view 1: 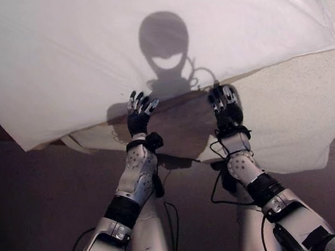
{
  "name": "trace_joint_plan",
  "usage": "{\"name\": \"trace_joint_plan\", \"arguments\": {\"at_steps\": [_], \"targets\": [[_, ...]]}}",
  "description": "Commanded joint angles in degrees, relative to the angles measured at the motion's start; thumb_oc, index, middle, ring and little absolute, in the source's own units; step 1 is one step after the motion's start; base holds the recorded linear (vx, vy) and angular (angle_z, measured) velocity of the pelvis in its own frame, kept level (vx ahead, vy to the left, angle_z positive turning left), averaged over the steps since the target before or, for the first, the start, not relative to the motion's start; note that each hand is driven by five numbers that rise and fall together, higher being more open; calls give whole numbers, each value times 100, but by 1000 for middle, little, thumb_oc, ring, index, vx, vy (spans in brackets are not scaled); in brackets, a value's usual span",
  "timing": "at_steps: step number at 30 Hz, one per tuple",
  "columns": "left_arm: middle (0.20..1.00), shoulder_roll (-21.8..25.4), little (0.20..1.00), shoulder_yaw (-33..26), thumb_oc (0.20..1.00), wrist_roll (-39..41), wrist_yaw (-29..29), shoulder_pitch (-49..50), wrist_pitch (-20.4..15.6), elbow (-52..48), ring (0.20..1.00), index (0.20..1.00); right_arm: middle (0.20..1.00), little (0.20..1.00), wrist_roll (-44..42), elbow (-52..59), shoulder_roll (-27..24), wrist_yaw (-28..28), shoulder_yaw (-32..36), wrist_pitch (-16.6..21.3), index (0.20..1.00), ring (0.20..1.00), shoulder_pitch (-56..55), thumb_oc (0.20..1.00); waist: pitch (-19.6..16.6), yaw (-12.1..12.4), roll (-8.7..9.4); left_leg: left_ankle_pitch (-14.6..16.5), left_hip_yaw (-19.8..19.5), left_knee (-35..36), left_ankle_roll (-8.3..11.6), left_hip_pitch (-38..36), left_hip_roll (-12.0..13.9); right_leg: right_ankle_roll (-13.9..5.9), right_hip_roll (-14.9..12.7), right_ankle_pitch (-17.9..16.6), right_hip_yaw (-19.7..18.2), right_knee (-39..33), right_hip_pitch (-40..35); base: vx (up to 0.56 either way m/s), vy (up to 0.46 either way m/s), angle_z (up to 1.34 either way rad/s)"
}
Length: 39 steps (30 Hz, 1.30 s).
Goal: Make the bed
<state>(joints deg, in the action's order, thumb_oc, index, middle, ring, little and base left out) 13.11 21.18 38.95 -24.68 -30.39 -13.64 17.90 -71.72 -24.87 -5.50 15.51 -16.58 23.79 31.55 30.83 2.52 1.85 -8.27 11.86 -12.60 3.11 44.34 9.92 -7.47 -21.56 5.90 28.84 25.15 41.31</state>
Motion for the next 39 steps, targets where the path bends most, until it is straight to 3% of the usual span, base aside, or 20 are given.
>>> {"name": "trace_joint_plan", "arguments": {"at_steps": [1,12,24,29,34,39], "targets": [[1000,72,1000,420,1000,-386,182,-87,-2,-336,1000,1000,1000,1000,-206,383,80,-362,-6,-92,1000,1000,-10,1000,-104,199,200,707,155,-510,243,26,32,-240,69,-976,104,-662,-111,0,0,0],[1000,152,1000,513,1000,-477,479,-131,-188,-316,1000,1000,1000,1000,-20,-171,-675,-596,719,173,1000,1000,1395,1000,-104,299,96,695,81,-456,247,125,7,-274,95,-946,112,-639,-10,1,-1,1],[1000,271,1000,678,1000,-558,708,1,-210,-399,1000,1000,1000,1000,74,-724,-1195,-612,910,183,1000,1000,2157,1000,-104,387,65,689,62,-405,240,160,-8,-294,162,-926,92,-622,63,2,-1,1],[1000,316,1000,715,1000,-538,734,21,-240,-423,1000,1000,1000,1000,98,-1012,-1380,-554,1008,204,1000,1000,2361,1000,-104,384,64,706,51,-425,238,172,-10,-301,170,-933,81,-627,81,0,0,0],[1000,381,1000,825,1000,-497,813,86,-262,-488,1000,1000,1000,1000,167,-1899,-1957,-227,1333,289,1000,1000,2972,1000,-104,444,4,726,37,-394,240,158,-23,-328,171,-917,66,-597,81,0,0,0],[1000,381,1000,848,1000,-470,790,87,-249,-439,1000,1000,1000,1000,146,-1925,-2195,-116,1389,341,1000,1000,3072,1000,-104,411,6,744,34,-408,235,166,-34,-329,205,-899,13,-574,121,11,5,3]]}}
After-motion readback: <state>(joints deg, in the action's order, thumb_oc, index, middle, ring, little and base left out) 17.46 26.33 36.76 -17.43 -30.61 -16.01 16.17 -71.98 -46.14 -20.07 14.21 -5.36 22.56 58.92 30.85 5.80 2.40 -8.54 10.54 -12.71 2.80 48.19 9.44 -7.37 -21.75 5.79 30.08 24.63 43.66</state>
